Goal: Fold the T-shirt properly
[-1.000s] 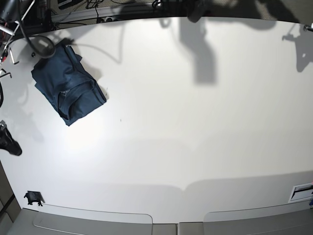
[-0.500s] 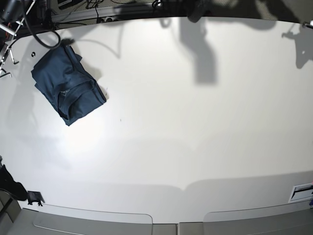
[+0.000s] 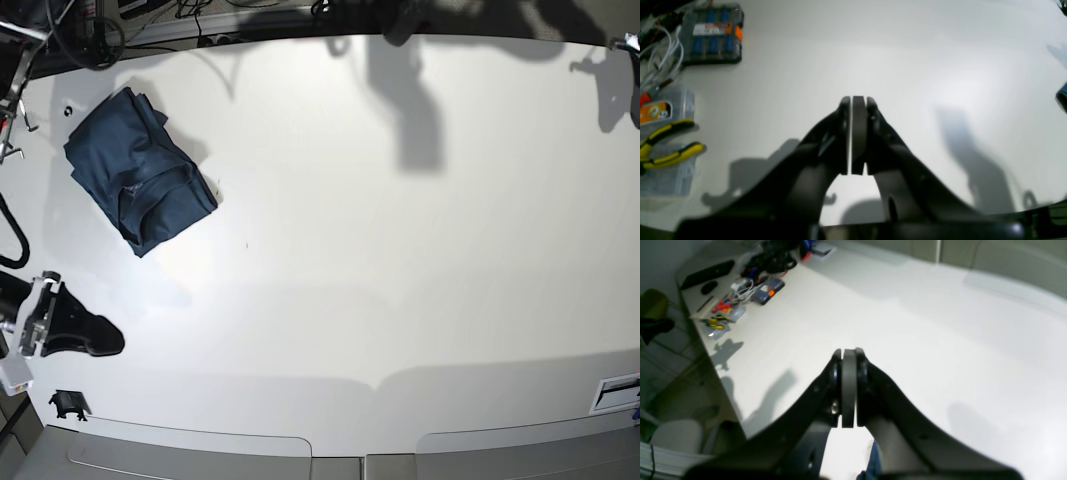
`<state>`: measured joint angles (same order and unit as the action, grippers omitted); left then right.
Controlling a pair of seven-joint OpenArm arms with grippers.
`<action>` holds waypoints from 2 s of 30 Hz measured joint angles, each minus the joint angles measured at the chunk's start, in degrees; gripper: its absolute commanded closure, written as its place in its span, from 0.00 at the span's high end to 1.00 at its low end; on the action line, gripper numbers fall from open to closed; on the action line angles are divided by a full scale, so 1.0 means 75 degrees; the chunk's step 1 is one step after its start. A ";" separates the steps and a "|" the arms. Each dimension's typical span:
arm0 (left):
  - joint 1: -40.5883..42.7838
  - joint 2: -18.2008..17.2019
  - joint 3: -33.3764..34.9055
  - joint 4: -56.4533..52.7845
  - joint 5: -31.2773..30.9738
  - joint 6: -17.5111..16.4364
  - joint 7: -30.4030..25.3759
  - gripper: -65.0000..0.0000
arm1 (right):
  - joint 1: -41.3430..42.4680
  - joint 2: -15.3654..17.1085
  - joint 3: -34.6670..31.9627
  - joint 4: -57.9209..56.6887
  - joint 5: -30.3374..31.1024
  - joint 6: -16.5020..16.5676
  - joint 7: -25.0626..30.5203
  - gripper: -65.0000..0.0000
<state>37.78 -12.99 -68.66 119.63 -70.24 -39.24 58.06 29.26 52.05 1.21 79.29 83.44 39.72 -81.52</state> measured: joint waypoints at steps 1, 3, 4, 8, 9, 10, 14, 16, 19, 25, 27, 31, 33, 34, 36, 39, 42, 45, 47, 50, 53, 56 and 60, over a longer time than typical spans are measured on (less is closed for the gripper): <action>0.0006 0.0023 0.0000 0.0000 -0.0090 -0.0003 0.0216 0.00 | -0.0117 0.0000 0.0000 0.0032 -0.0006 -0.0003 0.0000 0.00; 0.0149 0.0114 0.0003 0.0000 -0.0364 -0.0006 0.0388 0.00 | -0.0323 0.0003 0.0006 0.0251 -0.0041 -0.0003 0.0003 0.00; 0.0297 0.0178 0.0003 0.0003 -0.0568 -0.0038 0.0382 0.00 | -0.0428 0.0000 0.0006 0.0443 -0.0079 -0.0003 -0.0009 0.00; 0.0836 0.0539 -0.0006 0.0003 -0.1049 -0.0052 0.0702 0.00 | -0.0927 -0.0038 0.0003 0.1244 0.0052 -0.0003 0.0052 0.00; 0.0953 0.0615 -0.0006 0.0003 -0.1116 -0.0058 0.0734 0.00 | -0.1078 -0.0038 0.0000 0.1384 0.0047 -0.0003 0.0055 0.00; 0.1070 0.0691 -0.0006 0.0003 -0.1303 -0.0052 0.0915 0.00 | -0.1262 -0.0029 0.0000 0.1507 0.0052 0.0000 0.0035 0.00; 0.1568 0.0973 -0.0003 0.0015 -0.1466 -0.0055 0.1504 0.00 | -0.2028 -0.0032 0.0000 0.1769 0.0023 -0.0003 0.0044 0.00; 0.1818 0.1040 -0.0003 0.0015 -0.1469 -0.0055 0.1740 0.00 | -0.2498 -0.0032 0.0000 0.1970 0.0017 -0.0003 0.0044 0.00; 0.2296 0.1107 -0.0003 0.0017 -0.1492 -0.0055 0.2110 0.00 | -0.3331 -0.0032 0.0000 0.2559 -0.0026 -0.0003 0.0038 0.00; 0.3477 0.1058 0.0128 0.0029 -0.1524 -0.0055 0.2503 0.00 | -0.5310 -0.0012 0.0015 0.4310 -0.0026 -0.0003 0.0093 0.00; 0.3926 0.0994 0.0525 -0.0006 -0.1527 -0.0058 0.2637 0.00 | -0.6047 -0.0012 0.0020 0.4607 -0.0026 0.0000 0.0105 0.00; 0.4642 0.0731 0.2078 -0.0513 -0.0991 -0.0061 0.2547 0.00 | -0.7621 0.0009 0.0032 0.4692 -0.0052 -0.0009 0.0108 0.00; 0.4739 0.0458 0.3118 -0.1075 -0.0108 -0.0070 0.1853 0.00 | -0.8349 -0.0015 0.0041 0.4648 -0.0047 -0.0006 0.0096 0.00; 0.4718 0.0315 0.3660 -0.1443 0.0548 -0.0070 0.1215 0.00 | -0.8702 -0.0082 0.0044 0.4587 -0.0026 -0.0009 0.0122 0.00; 0.4572 -0.0044 0.4791 -0.2369 0.1923 -0.0058 -0.0455 0.00 | -0.9366 -0.0303 0.0038 0.4331 0.0041 -0.0006 0.0128 0.00; 0.3931 -0.0589 0.6359 -0.4057 0.3806 -0.0099 -0.2518 0.00 | -0.9981 -0.0918 -0.0003 0.3637 0.0017 0.0000 0.0131 0.00; 0.2958 -0.0787 0.7653 -0.5919 0.5208 -0.0082 -0.3494 0.00 | -1.0223 -0.1402 -0.0326 0.2801 -0.0431 0.0020 0.0195 0.00; 0.1961 -0.0749 0.8731 -0.7784 0.6172 -0.0058 -0.4124 0.00 | -1.0159 -0.1545 -0.1035 0.1670 -0.1067 -0.0015 0.0236 0.00; 0.1396 -0.0717 0.9413 -0.8856 0.6636 -0.0058 -0.4602 0.00 | -1.0150 -0.1510 -0.1591 0.0973 -0.1585 -0.0009 0.0271 0.00; 0.0667 -0.0702 1.0305 -0.9949 0.7335 -0.0006 -0.5190 0.00 | -1.0101 -0.1521 -0.2503 0.0015 -0.3209 -0.0020 0.0481 0.00; 0.0175 -0.0726 1.0914 -1.0328 0.8067 0.0003 -0.5179 0.00 | -1.0083 -0.1542 -0.3343 -0.0775 -0.5158 -0.0035 0.2090 0.00; -0.0117 -0.0746 1.1159 -1.0354 0.8699 0.0003 -0.5441 0.00 | -0.9853 -0.1661 -0.4004 -0.1419 -0.6910 -0.0061 0.3354 0.00; -0.0364 -0.0740 1.1156 -1.0351 0.8754 -0.0003 -0.6088 0.00 | -0.9448 -0.2296 -0.4403 -0.2261 -0.8005 -0.1300 0.4237 0.00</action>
<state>35.05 -18.55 15.00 42.00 -4.58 -39.27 12.40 -41.60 34.83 -31.81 62.33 23.40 29.98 -49.74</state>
